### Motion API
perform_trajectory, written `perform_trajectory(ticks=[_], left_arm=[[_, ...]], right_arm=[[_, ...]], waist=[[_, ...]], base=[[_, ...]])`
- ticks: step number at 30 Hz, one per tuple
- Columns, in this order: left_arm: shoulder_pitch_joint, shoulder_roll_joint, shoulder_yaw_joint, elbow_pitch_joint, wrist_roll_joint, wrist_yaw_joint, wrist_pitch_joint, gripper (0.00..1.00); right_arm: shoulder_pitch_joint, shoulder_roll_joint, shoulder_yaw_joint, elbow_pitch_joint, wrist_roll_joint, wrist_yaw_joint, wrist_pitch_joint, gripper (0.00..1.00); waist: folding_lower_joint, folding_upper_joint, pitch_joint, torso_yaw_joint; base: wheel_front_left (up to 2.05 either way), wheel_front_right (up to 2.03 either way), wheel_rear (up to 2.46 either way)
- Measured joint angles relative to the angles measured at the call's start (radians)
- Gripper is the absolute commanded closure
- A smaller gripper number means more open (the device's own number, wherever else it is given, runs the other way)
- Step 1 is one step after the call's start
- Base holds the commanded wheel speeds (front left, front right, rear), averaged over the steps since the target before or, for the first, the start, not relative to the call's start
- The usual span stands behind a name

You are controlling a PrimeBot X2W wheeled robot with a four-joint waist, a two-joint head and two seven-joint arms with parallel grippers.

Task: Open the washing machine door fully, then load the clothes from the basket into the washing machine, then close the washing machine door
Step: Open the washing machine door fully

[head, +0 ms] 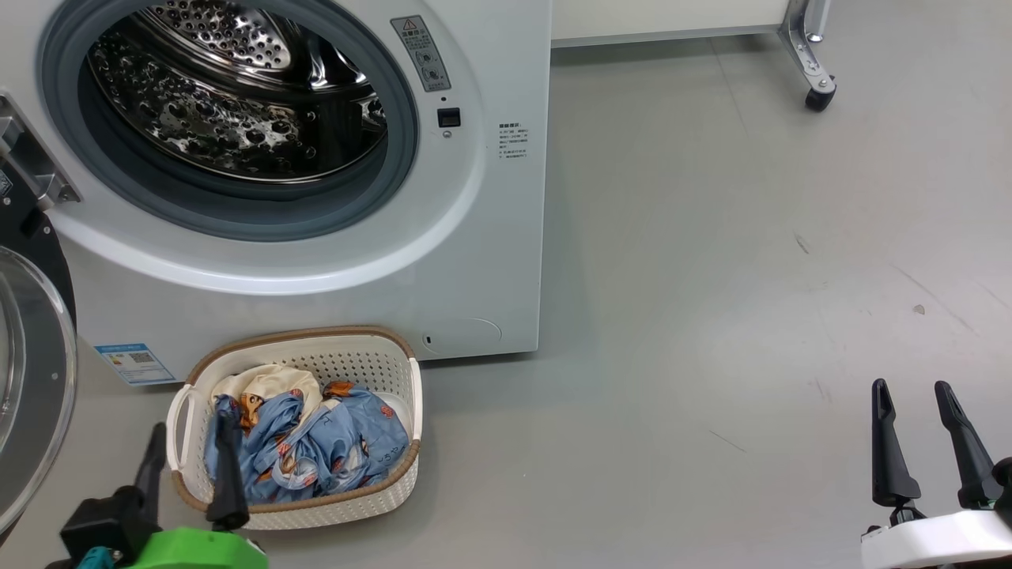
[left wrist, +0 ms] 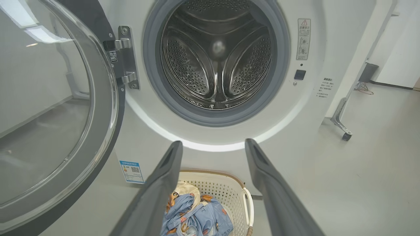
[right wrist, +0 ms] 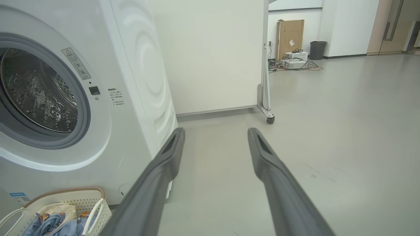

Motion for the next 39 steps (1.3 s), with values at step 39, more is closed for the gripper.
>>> perform_trajectory(ticks=[39], left_arm=[[0.056,0.002,0.058,-0.07,0.072,0.009,0.0,0.0]], right_arm=[[0.009,0.009,0.002,-0.007,0.0,0.0,0.0,0.0]], waist=[[0.0,0.0,0.004,0.046]], base=[[0.0,0.0,0.0]])
